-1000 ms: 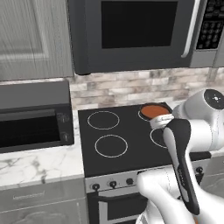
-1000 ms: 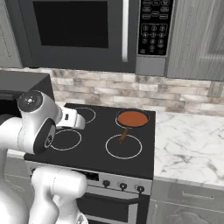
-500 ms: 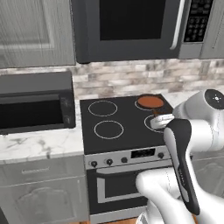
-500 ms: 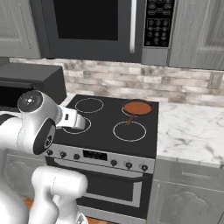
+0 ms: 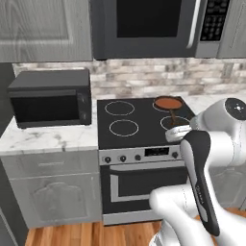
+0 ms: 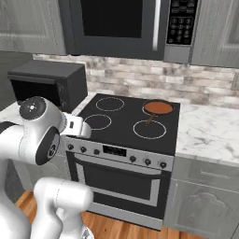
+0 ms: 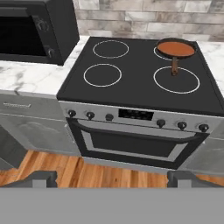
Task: Retrieve the chicken drumstick from the fridge and place it on the saucepan with marinade on the stove.
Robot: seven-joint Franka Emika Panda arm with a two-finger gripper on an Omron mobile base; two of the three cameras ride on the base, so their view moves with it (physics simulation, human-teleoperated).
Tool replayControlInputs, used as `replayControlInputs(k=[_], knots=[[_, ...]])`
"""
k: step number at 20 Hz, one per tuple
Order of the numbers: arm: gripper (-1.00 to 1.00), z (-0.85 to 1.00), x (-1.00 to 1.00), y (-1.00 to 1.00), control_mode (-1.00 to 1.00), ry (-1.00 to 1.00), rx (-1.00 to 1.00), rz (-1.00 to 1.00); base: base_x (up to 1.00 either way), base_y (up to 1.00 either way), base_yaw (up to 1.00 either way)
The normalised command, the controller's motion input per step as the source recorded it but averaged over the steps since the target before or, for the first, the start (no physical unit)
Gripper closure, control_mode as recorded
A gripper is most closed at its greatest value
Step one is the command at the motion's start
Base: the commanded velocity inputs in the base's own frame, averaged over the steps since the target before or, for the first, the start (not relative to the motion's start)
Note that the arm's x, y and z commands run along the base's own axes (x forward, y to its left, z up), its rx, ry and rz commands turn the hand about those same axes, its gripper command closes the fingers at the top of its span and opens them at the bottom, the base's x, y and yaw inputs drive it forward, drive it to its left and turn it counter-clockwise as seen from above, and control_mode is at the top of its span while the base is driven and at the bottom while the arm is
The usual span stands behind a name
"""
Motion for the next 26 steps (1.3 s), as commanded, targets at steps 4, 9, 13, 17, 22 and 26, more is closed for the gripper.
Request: replayControlInputs(k=[4, 9, 13, 17, 22, 26], knots=[[-1.0, 0.0, 0.0, 0.0, 1.0, 0.0, 0.0, 0.0, -0.51, 0.0, 0.21], [-1.0, 0.0, 0.0, 0.0, 1.0, 0.0, 0.0, 0.0, -0.28, 0.0, 0.29], [-1.0, 0.0, 0.0, 0.0, 1.0, 0.0, 0.0, 0.0, -0.06, 0.0, 0.38], [-1.0, 0.0, 0.0, 0.0, 1.0, 0.0, 0.0, 0.0, 0.0, 0.0, 0.41], [-1.0, 0.0, 0.0, 0.0, 1.0, 0.0, 0.0, 0.0, -0.01, 0.14, 0.33], [-1.0, 0.0, 0.0, 0.0, 1.0, 0.0, 0.0, 0.0, 0.03, 0.48, 0.14]])
